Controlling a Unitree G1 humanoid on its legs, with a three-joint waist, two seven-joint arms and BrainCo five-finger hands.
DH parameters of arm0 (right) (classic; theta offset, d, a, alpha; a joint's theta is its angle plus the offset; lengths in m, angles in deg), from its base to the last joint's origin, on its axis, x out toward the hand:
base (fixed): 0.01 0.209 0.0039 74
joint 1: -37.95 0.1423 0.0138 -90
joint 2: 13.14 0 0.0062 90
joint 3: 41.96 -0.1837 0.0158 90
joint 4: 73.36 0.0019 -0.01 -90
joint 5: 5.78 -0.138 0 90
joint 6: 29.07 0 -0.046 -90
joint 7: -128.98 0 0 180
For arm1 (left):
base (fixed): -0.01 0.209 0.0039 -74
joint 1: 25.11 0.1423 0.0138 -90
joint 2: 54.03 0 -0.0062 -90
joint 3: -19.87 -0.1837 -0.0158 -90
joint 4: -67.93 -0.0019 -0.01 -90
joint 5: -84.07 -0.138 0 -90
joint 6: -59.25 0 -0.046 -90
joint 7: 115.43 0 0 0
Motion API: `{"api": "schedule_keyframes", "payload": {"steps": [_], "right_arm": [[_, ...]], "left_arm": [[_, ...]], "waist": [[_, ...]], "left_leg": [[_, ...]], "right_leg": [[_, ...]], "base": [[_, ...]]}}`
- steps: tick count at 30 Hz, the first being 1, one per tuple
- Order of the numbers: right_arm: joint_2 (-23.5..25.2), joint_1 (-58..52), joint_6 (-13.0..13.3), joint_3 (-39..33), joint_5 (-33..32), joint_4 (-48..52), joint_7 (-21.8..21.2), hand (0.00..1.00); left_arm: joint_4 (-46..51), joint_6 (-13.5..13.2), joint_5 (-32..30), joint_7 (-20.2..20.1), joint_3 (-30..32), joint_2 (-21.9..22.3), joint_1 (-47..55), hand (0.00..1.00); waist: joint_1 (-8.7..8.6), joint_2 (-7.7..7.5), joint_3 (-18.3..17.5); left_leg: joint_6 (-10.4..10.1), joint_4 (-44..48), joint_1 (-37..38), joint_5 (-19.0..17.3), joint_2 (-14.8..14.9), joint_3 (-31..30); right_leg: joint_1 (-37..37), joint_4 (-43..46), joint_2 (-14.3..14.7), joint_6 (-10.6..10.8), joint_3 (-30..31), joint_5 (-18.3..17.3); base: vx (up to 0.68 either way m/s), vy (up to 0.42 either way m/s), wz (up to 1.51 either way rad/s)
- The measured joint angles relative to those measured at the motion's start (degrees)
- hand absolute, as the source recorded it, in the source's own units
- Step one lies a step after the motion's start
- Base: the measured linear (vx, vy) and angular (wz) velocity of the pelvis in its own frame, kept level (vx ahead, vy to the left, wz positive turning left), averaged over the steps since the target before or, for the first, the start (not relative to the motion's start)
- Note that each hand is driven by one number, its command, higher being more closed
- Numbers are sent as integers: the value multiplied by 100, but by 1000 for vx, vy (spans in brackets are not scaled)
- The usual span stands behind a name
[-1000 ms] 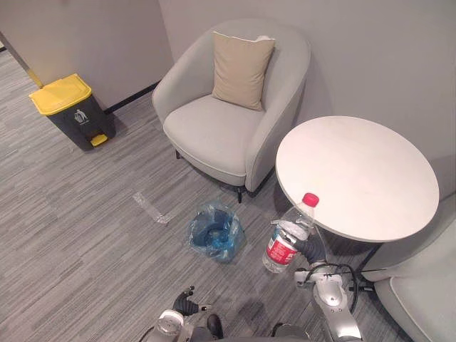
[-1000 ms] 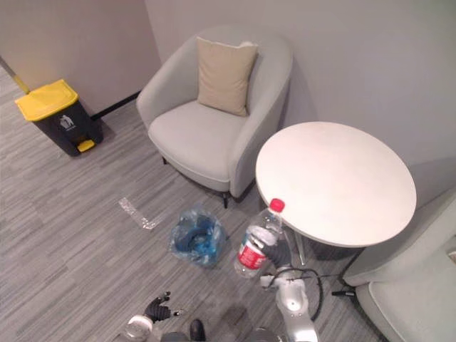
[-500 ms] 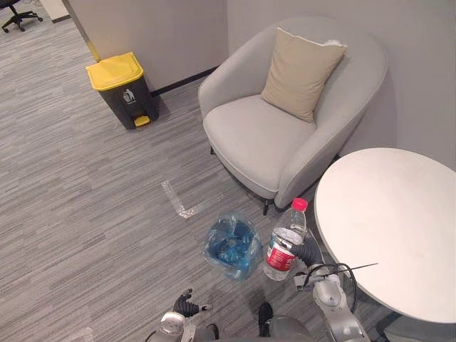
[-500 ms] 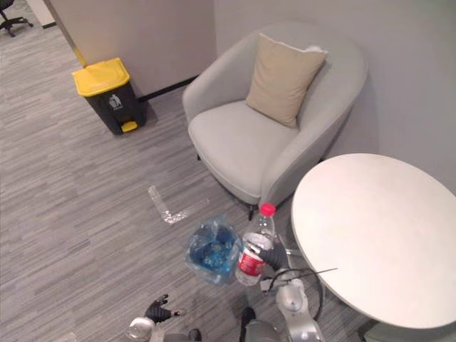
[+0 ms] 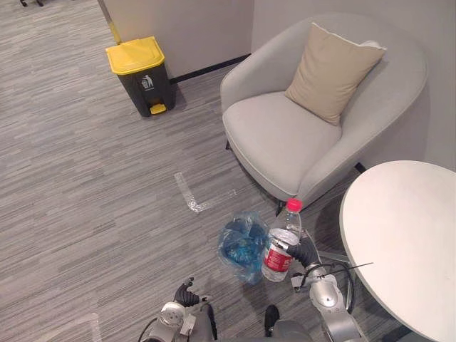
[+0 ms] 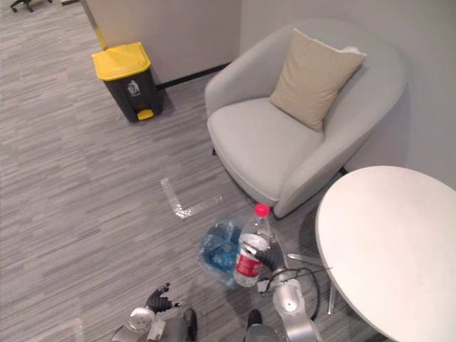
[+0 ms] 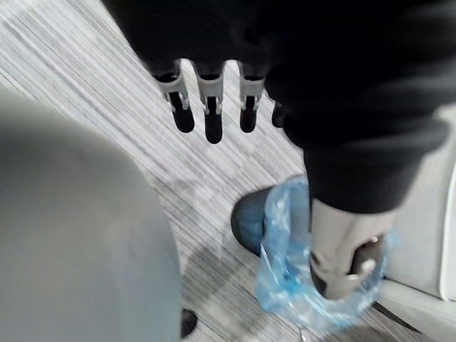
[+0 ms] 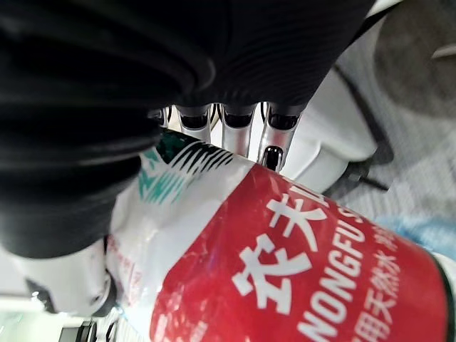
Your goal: Gather rubbish on tea table into small bin, then transfer packed bag to large trash can.
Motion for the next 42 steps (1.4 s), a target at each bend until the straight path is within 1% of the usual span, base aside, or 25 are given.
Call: {"api": "schedule_keyframes", "payload": {"steps": [2, 4, 6, 9, 12, 13, 14, 15, 17, 18, 19, 20, 22, 23, 24, 28, 30, 31, 32, 33, 37, 42], "right_arm": [[-30, 335, 5, 219, 52, -325, 4, 100], [-63, 727, 4, 322, 168, -619, 7, 100], [-248, 1331, -15, 497, 236, -952, 71, 100], [-498, 2266, -132, 546, 240, -1535, 230, 100], [-771, 3023, -183, 526, 239, -1959, 417, 100], [-820, 3160, -214, 519, 239, -2003, 458, 100], [-942, 3438, -261, 506, 239, -2048, 530, 100], [-972, 3633, -271, 464, 233, -2082, 567, 100], [-1049, 4026, -289, 393, 215, -2163, 750, 100], [-1067, 4080, -290, 395, 209, -2163, 774, 100], [-1108, 4289, -316, 399, 196, -2163, 868, 100], [-1108, 4326, -326, 399, 194, -2163, 887, 100], [-1057, 4558, -369, 407, 126, -2163, 989, 100], [-1046, 4605, -374, 409, 106, -2164, 1004, 100], [-1009, 4779, -388, 402, 97, -2164, 1064, 100], [-907, 5158, -430, 314, 88, -2170, 1215, 100], [-877, 5217, -458, 225, 76, -2170, 1273, 100], [-880, 5296, -477, 144, -31, -2171, 1359, 100], [-878, 5324, -480, 127, -30, -2171, 1381, 100], [-873, 5392, -480, 74, -30, -2171, 1414, 0], [-857, 5569, -487, -145, -86, -2171, 1555, 0], [-757, 5584, -511, -440, -143, -2170, 1650, 0]], "left_arm": [[-14, 3, -4, 60, -9, -10, -43, 0], [-24, 3, 0, 88, -9, -28, -165, 0], [-25, 3, 17, 164, -5, -54, -428, 0], [-17, -9, 238, 234, 22, -75, -816, 0], [-14, -15, 374, 335, 244, -92, -1070, 0], [-9, -21, 428, 344, 266, -104, -1120, 0], [-1, -58, 490, 424, 367, -128, -1258, 0], [5, -87, 534, 452, 437, -130, -1358, 0], [101, -124, 586, 556, 492, -127, -1520, 0], [120, -129, 588, 558, 526, -114, -1546, 0], [218, -130, 648, 566, 712, -15, -1646, 0], [231, -131, 686, 570, 746, 13, -1681, 0], [389, -137, 759, 587, 981, 178, -1821, 0], [429, -140, 786, 590, 1021, 196, -1843, 0], [516, -156, 802, 636, 1150, 254, -1946, 0], [786, -232, 891, 675, 1350, 388, -2127, 0], [881, -242, 930, 678, 1368, 411, -2128, 0], [941, -268, 974, 679, 1368, 417, -2128, 0], [954, -268, 991, 679, 1368, 417, -2128, 0], [994, -268, 1024, 679, 1367, 418, -2129, 0], [1106, -316, 1026, 678, 1358, 419, -2129, 0], [1118, -359, 1026, 679, 1343, 419, -2130, 0]], "waist": [[13, 5, 20], [13, 19, 174], [23, 16, 471], [106, 5, 904], [147, -2, 1128], [167, -2, 1182], [216, -4, 1309], [235, -2, 1357], [288, -2, 1388], [296, -2, 1390], [330, -2, 1421], [341, 3, 1429], [386, 2, 1437], [391, 2, 1437], [415, 0, 1439], [494, -3, 1451], [536, -3, 1452], [596, -7, 1450], [602, -7, 1450], [613, -7, 1450], [632, -20, 1442], [630, -21, 1439]], "left_leg": [[16, -88, -119, 73, -25, 80], [29, -68, -336, 119, -36, 87], [57, 93, -805, 175, -39, 78], [98, 330, -1452, 242, -31, 64], [143, 411, -1991, 360, -71, 17], [143, 464, -2095, 360, -69, -3], [147, 582, -2316, 369, -62, -68], [152, 681, -2530, 377, -53, -90], [161, 873, -3055, 404, -45, -177], [162, 911, -3154, 406, -43, -192], [164, 1069, -3514, 416, -30, -242], [164, 1113, -3603, 416, -25, -253], [164, 1353, -4074, 416, -27, -385], [165, 1377, -4158, 416, -28, -396], [165, 1503, -4432, 415, -23, -422], [193, 1694, -4988, 420, -24, -457], [170, 1746, -5084, 437, -15, -450], [151, 1756, -5152, 468, -9, -445], [149, 1757, -5167, 472, -4, -446], [145, 1770, -5208, 475, 6, -448], [144, 1871, -5382, 475, 6, -440], [143, 1926, -5424, 475, 7, -447]], "right_leg": [[-253, 117, -29, 6, 82, 4], [-561, 284, -36, 4, 133, 6], [-1064, 544, -40, -18, 132, 20], [-1740, 870, -64, -52, 135, 42], [-2312, 1113, -137, -55, 120, 45], [-2406, 1154, -138, -57, 116, 46], [-2617, 1276, -142, -59, 110, 48], [-2810, 1367, -146, -60, 100, 48], [-3308, 1571, -161, -61, 64, 46], [-3390, 1602, -162, -62, 56, 46], [-3699, 1731, -167, -67, 3, 43], [-3767, 1771, -167, -73, -11, 39], [-4201, 2071, -215, -133, -81, -11], [-4272, 2116, -225, -138, -101, -25], [-4525, 2271, -234, -155, -133, -60], [-5116, 2721, -328, -210, -187, -194], [-5215, 2824, -343, -222, -200, -234], [-5295, 2873, -349, -230, -213, -252], [-5307, 2874, -348, -230, -219, -252], [-5338, 2888, -346, -236, -232, -256], [-5530, 3055, -377, -255, -233, -321], [-5588, 3187, -403, -288, -266, -388]], "base": [[-51, 15, -21], [-76, 4, -12], [-127, -1, 2], [-115, -4, 6], [-110, 15, 10], [-101, 9, 11], [-78, 6, 10], [-102, 3, 13], [-112, -5, 13], [-121, -8, 15], [-91, -4, 12], [-102, 2, 18], [-82, 14, 16], [-88, 21, 17], [-74, 15, 12], [-68, 3, 19], [-11, -13, 12], [13, -7, 6], [32, -9, 6], [0, 0, 0], [30, 1, 1], [25, -3, 4]]}}
